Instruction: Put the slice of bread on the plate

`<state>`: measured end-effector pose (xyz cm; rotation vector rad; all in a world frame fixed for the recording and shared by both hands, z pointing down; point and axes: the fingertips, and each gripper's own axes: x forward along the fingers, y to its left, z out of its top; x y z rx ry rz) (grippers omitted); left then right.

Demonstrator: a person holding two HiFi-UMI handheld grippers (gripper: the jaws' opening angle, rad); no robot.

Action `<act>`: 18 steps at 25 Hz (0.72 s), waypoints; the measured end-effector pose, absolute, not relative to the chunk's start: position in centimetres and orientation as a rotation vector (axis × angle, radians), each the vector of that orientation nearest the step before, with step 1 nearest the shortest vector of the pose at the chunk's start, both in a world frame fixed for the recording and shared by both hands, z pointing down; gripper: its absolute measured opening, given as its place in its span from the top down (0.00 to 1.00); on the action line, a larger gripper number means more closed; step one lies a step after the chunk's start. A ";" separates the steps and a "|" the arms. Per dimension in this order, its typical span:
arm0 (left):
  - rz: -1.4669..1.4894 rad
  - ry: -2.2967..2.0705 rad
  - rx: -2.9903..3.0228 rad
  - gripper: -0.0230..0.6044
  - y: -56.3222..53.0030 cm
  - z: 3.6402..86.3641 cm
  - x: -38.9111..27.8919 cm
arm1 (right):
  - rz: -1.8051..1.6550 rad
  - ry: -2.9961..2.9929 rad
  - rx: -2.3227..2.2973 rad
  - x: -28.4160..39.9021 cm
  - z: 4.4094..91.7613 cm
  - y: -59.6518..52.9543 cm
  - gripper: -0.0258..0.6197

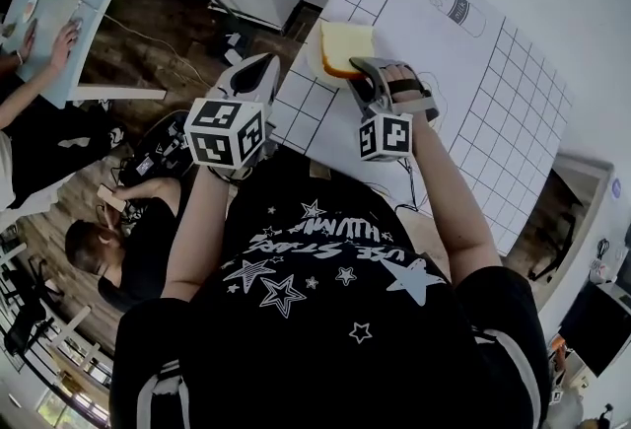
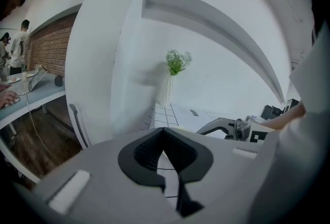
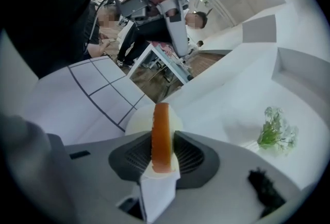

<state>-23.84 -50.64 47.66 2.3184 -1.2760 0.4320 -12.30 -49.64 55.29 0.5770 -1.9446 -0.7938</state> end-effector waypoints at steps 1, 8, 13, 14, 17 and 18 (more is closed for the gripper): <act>0.435 -1.269 2.320 0.95 -50.7 47.7 -23.9 | -0.785 -1.944 0.559 -12.3 55.6 -49.4 0.77; 0.466 -1.247 2.310 0.95 -50.7 48.6 -24.1 | -0.788 -1.905 0.482 -12.3 57.7 -48.3 0.74; 0.483 -1.227 2.320 0.95 -50.5 48.7 -23.5 | -0.765 -1.921 0.470 -12.4 57.8 -48.1 0.73; 0.483 -1.226 2.322 0.95 -50.5 48.7 -23.3 | -0.752 -1.934 0.465 -12.3 57.8 -48.0 0.72; 0.479 -1.231 2.323 0.95 -50.4 48.6 -23.0 | -0.724 -1.970 0.439 -12.3 57.9 -47.7 0.72; 0.478 -1.233 2.322 0.95 -50.2 48.6 -22.9 | -0.716 -1.980 0.431 -12.2 58.0 -47.6 0.72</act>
